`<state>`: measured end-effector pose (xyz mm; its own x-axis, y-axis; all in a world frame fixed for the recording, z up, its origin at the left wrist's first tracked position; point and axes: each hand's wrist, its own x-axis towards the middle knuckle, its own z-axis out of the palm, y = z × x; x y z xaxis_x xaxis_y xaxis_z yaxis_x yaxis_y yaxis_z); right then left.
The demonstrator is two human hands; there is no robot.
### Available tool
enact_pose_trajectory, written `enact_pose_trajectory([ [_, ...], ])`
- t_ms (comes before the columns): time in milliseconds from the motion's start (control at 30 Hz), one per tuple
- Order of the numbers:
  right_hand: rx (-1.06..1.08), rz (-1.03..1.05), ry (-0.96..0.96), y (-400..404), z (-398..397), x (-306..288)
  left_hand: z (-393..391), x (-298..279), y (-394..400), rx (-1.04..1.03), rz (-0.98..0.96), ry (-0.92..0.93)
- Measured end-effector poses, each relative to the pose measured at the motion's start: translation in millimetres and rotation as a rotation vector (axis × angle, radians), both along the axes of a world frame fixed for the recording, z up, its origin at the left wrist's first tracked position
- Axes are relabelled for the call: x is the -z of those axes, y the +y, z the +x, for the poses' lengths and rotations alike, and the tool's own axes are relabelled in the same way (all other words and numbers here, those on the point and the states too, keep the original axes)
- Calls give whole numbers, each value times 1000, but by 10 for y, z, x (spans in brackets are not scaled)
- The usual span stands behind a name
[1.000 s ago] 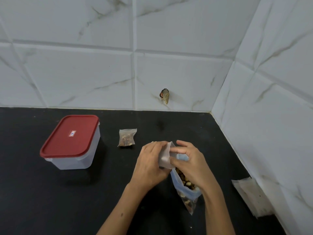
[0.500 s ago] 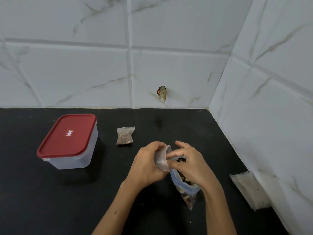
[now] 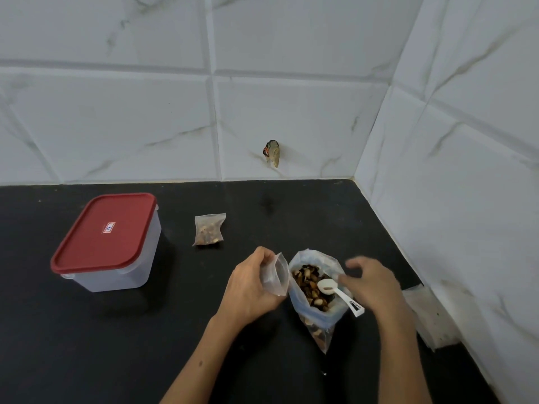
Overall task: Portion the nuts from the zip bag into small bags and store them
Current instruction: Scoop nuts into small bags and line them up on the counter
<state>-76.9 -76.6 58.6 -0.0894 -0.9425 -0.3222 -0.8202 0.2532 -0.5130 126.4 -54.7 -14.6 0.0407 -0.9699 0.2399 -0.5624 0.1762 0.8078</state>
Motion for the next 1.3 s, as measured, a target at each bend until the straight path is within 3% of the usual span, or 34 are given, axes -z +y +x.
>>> enact_pose_trajectory([
  [133,80,298,-3,14,-88,85,-28,47,-14,-14,44,6],
  [233,99,238,3,-6,-86,142,-36,51,-16,-23,57,28],
  [433,171,14,190,-43,-4,204,-32,8,13,-21,48,56],
  [733,14,-169,408,19,217,329,-7,44,74,-23,55,71],
  [1067,5,-152,256,-26,174,462,-94,65,126,31,93,130],
  [1200,28,-238,280,7,248,495,-76,71,128,30,107,130],
  [1300,3,-265,182,25,298,542,-75,82,131,37,154,131],
])
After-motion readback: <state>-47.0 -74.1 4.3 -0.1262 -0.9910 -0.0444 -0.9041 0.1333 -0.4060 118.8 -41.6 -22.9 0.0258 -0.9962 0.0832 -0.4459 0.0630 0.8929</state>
